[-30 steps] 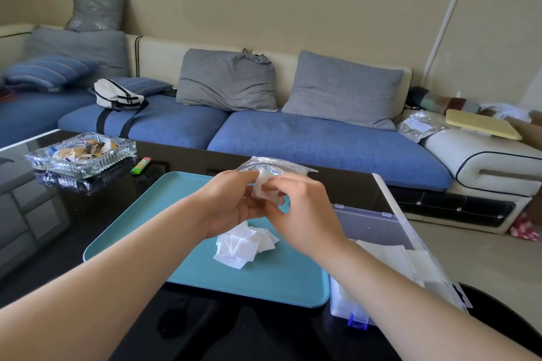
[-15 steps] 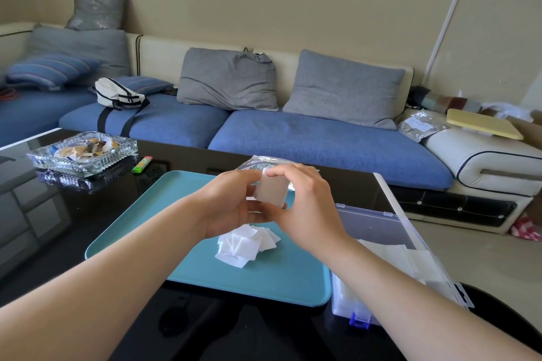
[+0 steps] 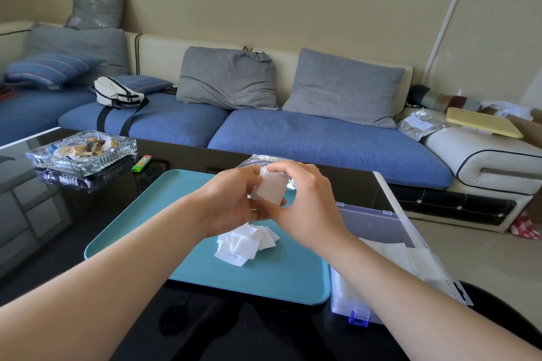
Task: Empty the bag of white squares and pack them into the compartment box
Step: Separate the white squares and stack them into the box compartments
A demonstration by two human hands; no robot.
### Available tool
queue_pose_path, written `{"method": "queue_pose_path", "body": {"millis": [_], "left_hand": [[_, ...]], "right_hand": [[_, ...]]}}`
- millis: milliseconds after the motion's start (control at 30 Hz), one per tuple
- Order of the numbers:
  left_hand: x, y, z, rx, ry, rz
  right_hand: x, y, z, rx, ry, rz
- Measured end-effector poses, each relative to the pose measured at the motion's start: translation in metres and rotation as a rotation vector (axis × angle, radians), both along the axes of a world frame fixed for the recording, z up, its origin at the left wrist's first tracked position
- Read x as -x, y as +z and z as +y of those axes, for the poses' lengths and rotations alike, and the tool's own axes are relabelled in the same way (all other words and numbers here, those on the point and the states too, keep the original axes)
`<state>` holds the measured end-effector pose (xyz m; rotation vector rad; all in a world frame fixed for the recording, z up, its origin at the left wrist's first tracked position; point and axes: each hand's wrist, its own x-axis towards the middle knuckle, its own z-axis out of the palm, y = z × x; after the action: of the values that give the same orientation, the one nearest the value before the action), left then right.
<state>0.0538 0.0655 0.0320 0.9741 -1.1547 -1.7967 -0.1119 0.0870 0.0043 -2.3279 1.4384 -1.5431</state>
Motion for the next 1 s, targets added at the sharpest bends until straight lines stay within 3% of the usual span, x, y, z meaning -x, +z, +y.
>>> {"method": "queue_pose_path", "body": {"millis": [233, 467, 767, 1000], "left_hand": [[0.0012, -0.0014, -0.0042, 0.002, 0.037, 0.042], [-0.0003, -0.0056, -0.0095, 0.029, 0.027, -0.003], [-0.0035, 0.0023, -0.0030, 0.020, -0.023, 0.024], [-0.0026, -0.0052, -0.0030, 0.107, -0.131, -0.112]], "right_hand": [[-0.0004, 0.0015, -0.0022, -0.054, -0.029, -0.062], [-0.0019, 0.0019, -0.0003, 0.040, 0.006, 0.016], [-0.0015, 0.0004, -0.0017, -0.002, 0.002, 0.005], [-0.0068, -0.0030, 0.0007, -0.020, -0.008, 0.066]]}}
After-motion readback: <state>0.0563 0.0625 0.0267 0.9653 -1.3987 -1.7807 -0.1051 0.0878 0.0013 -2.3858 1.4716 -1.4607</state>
